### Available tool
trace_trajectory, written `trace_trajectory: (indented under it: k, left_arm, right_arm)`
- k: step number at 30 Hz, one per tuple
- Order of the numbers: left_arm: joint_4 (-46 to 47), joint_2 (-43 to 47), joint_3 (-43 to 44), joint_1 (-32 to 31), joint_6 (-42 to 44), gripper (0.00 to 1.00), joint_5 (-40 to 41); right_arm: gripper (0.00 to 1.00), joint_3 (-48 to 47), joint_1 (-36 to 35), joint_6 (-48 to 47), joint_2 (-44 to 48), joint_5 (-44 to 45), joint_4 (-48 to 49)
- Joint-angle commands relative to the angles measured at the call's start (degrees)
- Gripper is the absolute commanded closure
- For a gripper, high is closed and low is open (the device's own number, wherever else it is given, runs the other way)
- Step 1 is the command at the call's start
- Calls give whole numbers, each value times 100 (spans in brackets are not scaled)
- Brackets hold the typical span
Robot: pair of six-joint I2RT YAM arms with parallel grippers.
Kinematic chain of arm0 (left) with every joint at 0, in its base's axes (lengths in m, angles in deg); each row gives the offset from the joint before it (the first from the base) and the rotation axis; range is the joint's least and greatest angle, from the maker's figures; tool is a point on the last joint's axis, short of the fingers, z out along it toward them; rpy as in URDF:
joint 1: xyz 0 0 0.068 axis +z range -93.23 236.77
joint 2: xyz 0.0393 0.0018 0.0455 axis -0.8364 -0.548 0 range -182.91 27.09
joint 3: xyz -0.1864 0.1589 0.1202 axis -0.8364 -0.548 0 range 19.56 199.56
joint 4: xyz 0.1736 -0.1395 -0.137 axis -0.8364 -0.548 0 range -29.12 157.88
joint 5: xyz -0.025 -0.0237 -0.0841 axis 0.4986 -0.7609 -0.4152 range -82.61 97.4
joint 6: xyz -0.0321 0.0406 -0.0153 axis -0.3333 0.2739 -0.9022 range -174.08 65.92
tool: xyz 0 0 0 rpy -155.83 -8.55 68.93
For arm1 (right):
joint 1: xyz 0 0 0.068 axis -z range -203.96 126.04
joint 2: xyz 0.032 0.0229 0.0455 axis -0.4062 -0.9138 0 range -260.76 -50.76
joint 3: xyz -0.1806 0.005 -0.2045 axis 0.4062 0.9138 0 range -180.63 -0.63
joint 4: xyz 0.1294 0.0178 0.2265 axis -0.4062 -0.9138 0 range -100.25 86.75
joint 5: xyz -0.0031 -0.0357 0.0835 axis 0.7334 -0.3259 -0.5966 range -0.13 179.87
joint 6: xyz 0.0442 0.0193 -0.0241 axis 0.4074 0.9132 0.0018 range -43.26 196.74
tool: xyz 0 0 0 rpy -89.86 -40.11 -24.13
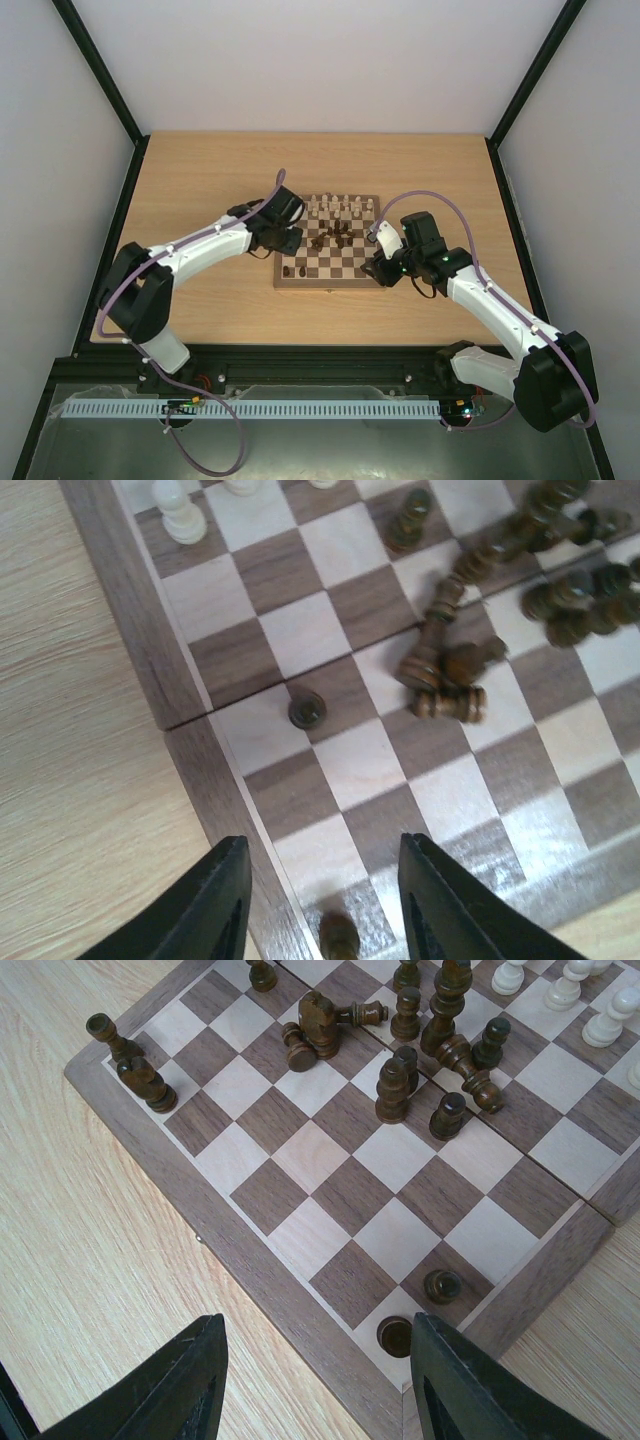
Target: Set up the chess pieces on the board
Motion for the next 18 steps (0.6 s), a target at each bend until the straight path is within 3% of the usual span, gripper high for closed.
trace_trajectory:
  k: [1,18]
  left_arm:
    - [-29,-418,350,96,79,56,57]
    - [129,-1447,910,237,181,73,-68]
  right_arm:
    - [48,89,30,-55,73,26,-34]
    - [48,120,38,-85,147,99,-18]
